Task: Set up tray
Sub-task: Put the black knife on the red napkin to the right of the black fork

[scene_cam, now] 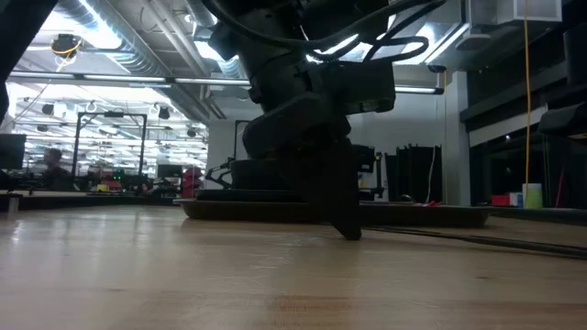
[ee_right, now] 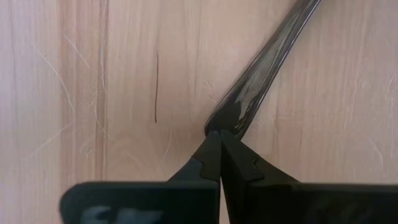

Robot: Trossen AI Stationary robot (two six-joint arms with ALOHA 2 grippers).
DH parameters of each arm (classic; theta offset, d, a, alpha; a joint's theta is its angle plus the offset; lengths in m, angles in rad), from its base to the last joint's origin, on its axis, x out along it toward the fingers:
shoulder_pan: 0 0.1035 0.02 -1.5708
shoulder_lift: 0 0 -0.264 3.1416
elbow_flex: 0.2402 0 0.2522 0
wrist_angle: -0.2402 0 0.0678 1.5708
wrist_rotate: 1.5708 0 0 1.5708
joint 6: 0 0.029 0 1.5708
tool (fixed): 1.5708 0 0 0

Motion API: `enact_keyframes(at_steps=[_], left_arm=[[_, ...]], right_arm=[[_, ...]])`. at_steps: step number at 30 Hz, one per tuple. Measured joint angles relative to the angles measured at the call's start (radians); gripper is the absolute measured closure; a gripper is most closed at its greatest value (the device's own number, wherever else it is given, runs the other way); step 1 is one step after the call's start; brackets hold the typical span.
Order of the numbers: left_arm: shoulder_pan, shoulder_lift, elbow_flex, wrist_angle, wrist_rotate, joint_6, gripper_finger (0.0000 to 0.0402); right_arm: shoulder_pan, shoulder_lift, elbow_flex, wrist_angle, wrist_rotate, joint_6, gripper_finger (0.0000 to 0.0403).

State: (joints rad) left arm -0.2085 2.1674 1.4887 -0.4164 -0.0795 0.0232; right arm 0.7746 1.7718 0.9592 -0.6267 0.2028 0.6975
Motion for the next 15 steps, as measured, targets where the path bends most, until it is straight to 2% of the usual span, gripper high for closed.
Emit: enact_keyframes(at_steps=[10, 15], left_arm=[[0.0, 0.0, -0.001, 0.0, -0.001, 0.035, 0.0319], [0.002, 0.0, -0.001, 0.0, 0.021, 0.034, 0.0319]], right_arm=[[0.0, 0.0, 0.0, 0.003, 0.0, 0.0, 0.04], [0.0, 0.0, 0.0, 0.004, 0.0, 0.004, 0.0383]])
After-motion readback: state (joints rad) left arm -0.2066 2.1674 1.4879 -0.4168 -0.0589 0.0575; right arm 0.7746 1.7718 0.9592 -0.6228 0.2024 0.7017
